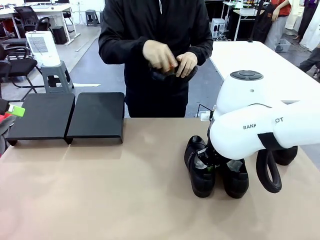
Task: Organize the shoes by placing them on the stand.
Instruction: Pick up one Shoe and place it in the middle of the table, then place the Shoe from the middle of the table onto the Shoes Stand.
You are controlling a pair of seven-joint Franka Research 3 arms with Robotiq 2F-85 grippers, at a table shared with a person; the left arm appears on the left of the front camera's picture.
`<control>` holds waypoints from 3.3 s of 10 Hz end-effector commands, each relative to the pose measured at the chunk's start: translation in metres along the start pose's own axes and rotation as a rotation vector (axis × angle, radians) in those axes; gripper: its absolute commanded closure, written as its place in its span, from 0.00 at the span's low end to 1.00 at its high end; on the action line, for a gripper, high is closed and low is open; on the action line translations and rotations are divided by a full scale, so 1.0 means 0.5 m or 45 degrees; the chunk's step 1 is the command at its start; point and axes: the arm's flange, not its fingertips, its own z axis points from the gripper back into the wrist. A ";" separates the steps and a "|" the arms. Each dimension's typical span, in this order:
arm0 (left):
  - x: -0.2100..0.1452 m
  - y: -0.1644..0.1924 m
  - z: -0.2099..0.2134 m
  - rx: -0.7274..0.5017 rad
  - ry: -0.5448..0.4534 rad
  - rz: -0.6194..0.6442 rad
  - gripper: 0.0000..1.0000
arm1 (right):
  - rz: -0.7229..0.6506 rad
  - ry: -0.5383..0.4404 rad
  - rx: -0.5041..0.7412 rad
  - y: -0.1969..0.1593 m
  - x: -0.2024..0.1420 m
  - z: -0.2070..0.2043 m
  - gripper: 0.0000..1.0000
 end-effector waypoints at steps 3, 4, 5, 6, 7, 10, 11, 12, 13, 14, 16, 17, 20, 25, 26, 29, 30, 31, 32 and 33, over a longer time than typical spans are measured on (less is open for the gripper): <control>0.000 0.003 0.000 -0.024 -0.011 -0.015 0.00 | 0.117 -0.140 0.025 0.091 -0.052 0.096 1.00; 0.000 0.003 0.000 -0.024 -0.011 -0.015 0.00 | 0.160 -0.222 0.041 0.131 -0.086 0.129 1.00; 0.000 0.003 0.000 -0.024 -0.011 -0.015 0.00 | 0.197 -0.250 0.065 0.165 -0.110 0.143 1.00; 0.000 0.003 0.000 -0.024 -0.011 -0.015 0.00 | 0.239 -0.234 0.082 0.203 -0.132 0.145 1.00; 0.000 0.003 0.000 -0.024 -0.011 -0.015 0.00 | 0.275 -0.196 0.070 0.210 -0.147 0.150 1.00; 0.000 0.003 0.000 -0.024 -0.011 -0.015 0.00 | 0.248 -0.216 0.055 0.184 -0.126 0.150 1.00; 0.000 0.003 0.000 -0.024 -0.011 -0.015 0.00 | 0.281 -0.210 0.054 0.204 -0.149 0.147 1.00; 0.000 0.003 0.000 -0.024 -0.011 -0.015 0.00 | 0.191 -0.213 0.027 0.244 -0.160 0.141 1.00; 0.000 0.003 0.000 -0.024 -0.011 -0.015 0.00 | 0.154 -0.193 0.026 0.302 -0.169 0.115 1.00; 0.000 0.003 0.000 -0.024 -0.011 -0.015 0.00 | 0.171 -0.153 0.048 0.350 -0.170 0.075 1.00; 0.000 0.003 0.000 -0.024 -0.011 -0.015 0.00 | 0.111 -0.121 0.122 0.399 -0.164 0.020 1.00; 0.000 0.003 0.000 -0.024 -0.011 -0.015 0.00 | 0.101 -0.133 0.120 0.413 -0.160 0.007 1.00; 0.000 0.003 0.000 -0.024 -0.011 -0.015 0.00 | -0.061 -0.221 0.167 0.393 -0.147 0.005 0.71; 0.000 0.003 0.000 -0.024 -0.011 -0.015 0.00 | -0.113 -0.184 0.213 0.366 -0.174 0.033 0.00; 0.000 0.003 0.000 -0.024 -0.011 -0.015 0.00 | -0.105 -0.156 0.227 0.346 -0.186 0.057 0.00; 0.000 0.003 0.000 -0.024 -0.011 -0.015 0.00 | -0.078 -0.162 0.215 0.368 -0.163 0.029 0.00; 0.000 0.003 0.000 -0.024 -0.011 -0.015 0.00 | -0.078 -0.162 0.215 0.368 -0.163 0.029 0.00; 0.000 0.003 0.000 -0.024 -0.011 -0.015 0.00 | -0.078 -0.162 0.215 0.368 -0.163 0.029 0.00; 0.000 0.003 0.000 -0.024 -0.011 -0.015 0.00 | -0.078 -0.162 0.215 0.368 -0.163 0.029 0.00; 0.000 0.003 0.000 -0.024 -0.011 -0.015 0.00 | -0.078 -0.162 0.215 0.368 -0.163 0.029 0.00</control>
